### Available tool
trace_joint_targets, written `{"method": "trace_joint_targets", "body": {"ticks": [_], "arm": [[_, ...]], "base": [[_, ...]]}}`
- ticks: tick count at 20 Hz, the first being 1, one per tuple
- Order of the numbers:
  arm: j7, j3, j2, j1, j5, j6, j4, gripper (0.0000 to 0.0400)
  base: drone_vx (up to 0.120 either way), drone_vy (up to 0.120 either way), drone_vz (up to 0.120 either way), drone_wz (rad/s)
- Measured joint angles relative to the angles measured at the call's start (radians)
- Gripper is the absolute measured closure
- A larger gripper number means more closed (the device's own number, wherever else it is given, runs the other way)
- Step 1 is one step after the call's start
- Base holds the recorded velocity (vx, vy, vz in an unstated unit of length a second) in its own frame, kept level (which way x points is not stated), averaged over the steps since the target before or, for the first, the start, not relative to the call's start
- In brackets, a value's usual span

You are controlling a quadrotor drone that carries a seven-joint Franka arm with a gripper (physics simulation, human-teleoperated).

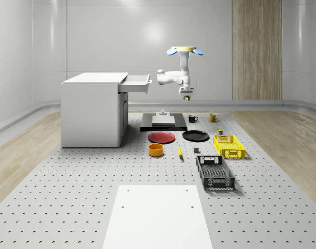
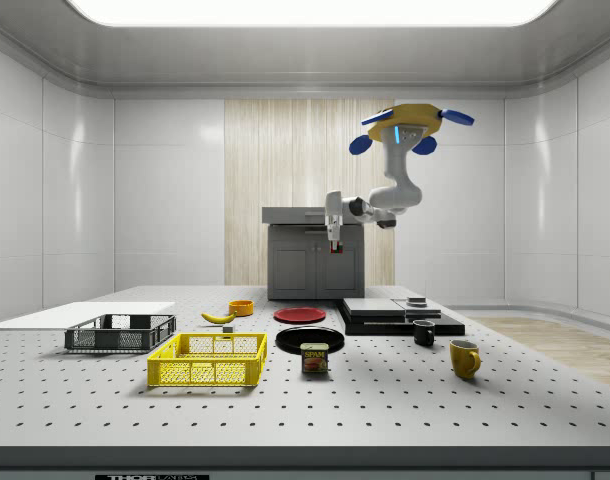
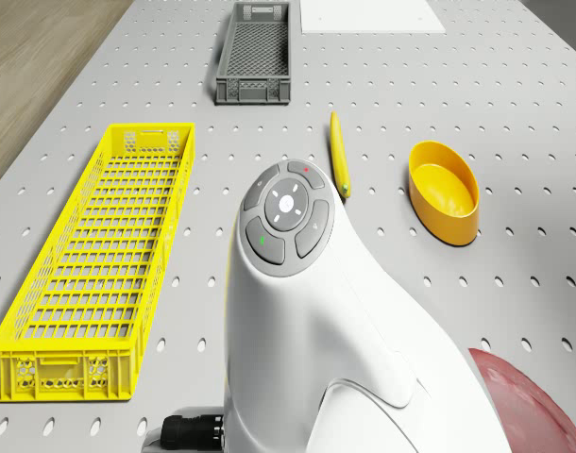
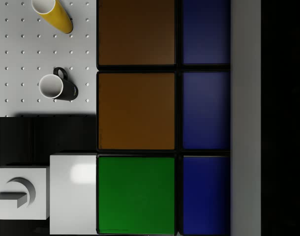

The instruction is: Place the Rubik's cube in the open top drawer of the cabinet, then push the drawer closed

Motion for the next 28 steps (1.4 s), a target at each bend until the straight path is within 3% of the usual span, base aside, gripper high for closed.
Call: {"method": "trace_joint_targets", "body": {"ticks": [6, 13, 28], "arm": [[0.002, 0.002, -0.011, -0.002, 0.004, 0.010, 0.000, 0.0075], [0.003, 0.003, -0.022, -0.004, 0.009, 0.020, 0.001, 0.0075], [0.006, 0.006, -0.042, -0.008, 0.017, 0.039, 0.002, 0.0075]], "base": [[0.000, -0.120, 0.120, 0.000], [0.000, -0.006, 0.097, 0.000], [0.000, -0.120, 0.120, 0.000]]}}
